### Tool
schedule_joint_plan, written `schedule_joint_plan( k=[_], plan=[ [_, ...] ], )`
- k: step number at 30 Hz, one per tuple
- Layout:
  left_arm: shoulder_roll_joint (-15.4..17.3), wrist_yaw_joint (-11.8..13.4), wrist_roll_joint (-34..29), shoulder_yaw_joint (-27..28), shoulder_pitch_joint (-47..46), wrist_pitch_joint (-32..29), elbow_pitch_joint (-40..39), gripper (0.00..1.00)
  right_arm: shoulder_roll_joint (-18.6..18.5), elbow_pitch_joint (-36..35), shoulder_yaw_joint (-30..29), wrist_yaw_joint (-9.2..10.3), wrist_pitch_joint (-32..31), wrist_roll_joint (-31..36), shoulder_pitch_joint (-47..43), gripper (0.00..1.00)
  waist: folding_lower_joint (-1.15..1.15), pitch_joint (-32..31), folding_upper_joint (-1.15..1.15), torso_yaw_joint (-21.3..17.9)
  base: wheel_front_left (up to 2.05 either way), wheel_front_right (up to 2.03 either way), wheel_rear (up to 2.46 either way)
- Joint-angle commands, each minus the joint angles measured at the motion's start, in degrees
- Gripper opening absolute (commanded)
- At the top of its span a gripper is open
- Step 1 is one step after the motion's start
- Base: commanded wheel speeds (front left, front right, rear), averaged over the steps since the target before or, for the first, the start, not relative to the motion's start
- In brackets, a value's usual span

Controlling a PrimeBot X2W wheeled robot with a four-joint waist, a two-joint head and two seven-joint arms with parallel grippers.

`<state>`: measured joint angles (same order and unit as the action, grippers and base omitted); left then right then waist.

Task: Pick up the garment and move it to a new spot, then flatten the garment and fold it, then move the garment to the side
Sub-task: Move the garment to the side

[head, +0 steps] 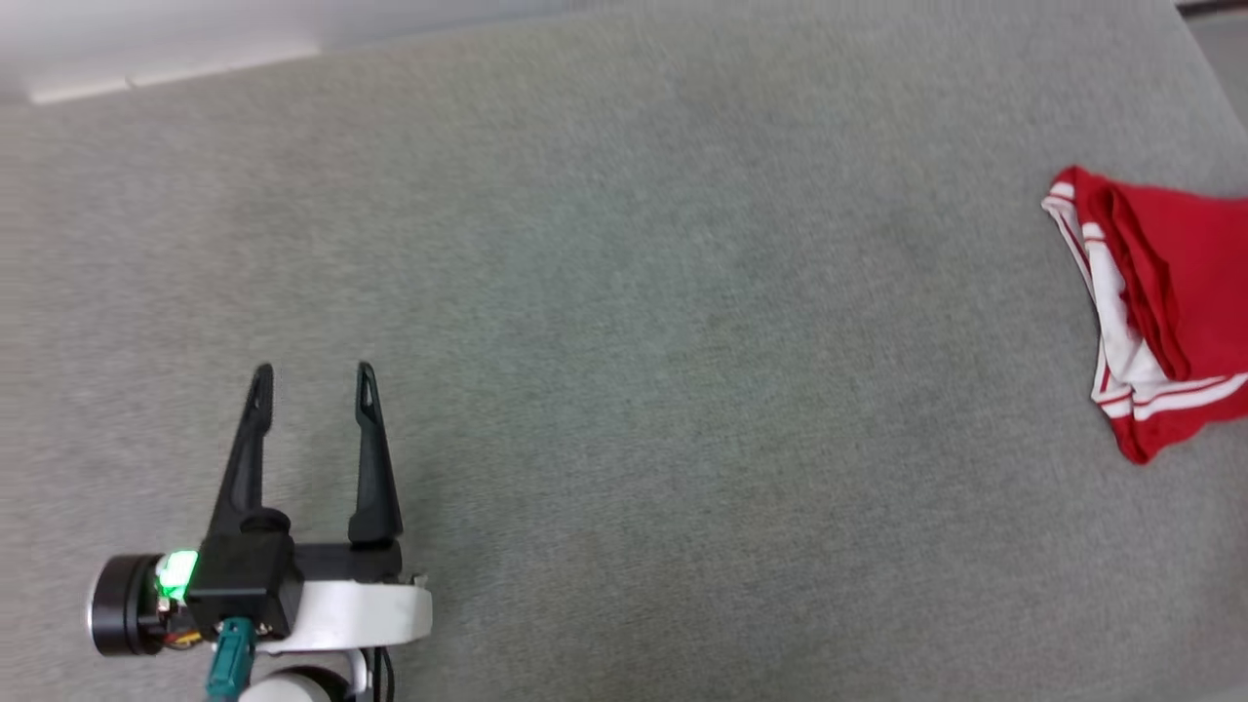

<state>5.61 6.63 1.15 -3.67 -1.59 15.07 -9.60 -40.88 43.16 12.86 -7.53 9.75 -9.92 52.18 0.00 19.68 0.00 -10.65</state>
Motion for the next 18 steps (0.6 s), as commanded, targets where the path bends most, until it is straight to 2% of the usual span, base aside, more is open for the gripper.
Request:
schedule_joint_plan(
  k=[1, 7, 11, 14, 18],
  plan=[
    [-0.2, 0.2, 0.0, -0.2, 0.8, 0.1, 0.1, 1.00, 1.1, -0.5, -1.1, 0.09, 1.2, 0.7, -1.4, 1.00, 0.00, -2.5, 0.00, 2.1, 0.00, 0.00, 0.00],
    [-1.1, 0.3, 0.6, -0.4, 2.8, 0.1, 0.8, 1.00, 9.8, -10.4, -8.9, 0.08, 5.3, 5.6, -6.3, 1.00, 0.00, -5.7, 0.00, 5.1, 0.00, 0.00, 0.00],
    [-1.6, 0.1, 1.1, -0.2, 3.8, 0.1, 1.4, 1.00, 16.7, -23.0, -12.4, 0.08, 5.4, 7.2, -12.5, 1.00, 0.00, -7.4, 0.00, 7.1, 0.00, 0.00, 0.00],
    [-1.8, -0.1, 1.3, -0.2, 4.2, 0.1, 1.8, 1.00, 21.7, -30.1, -13.0, 0.08, 5.4, 7.8, -17.7, 1.00, 0.00, -8.8, 0.00, 8.6, 0.00, 0.00, 0.00],
    [-2.0, -0.6, 1.7, 0.1, 5.0, 0.1, 2.5, 1.00, 26.2, -35.1, -12.3, 0.08, 5.4, 7.9, -24.7, 1.00, 0.00, -10.5, 0.00, 10.8, 0.00, 0.00, 0.00]
  ],
)
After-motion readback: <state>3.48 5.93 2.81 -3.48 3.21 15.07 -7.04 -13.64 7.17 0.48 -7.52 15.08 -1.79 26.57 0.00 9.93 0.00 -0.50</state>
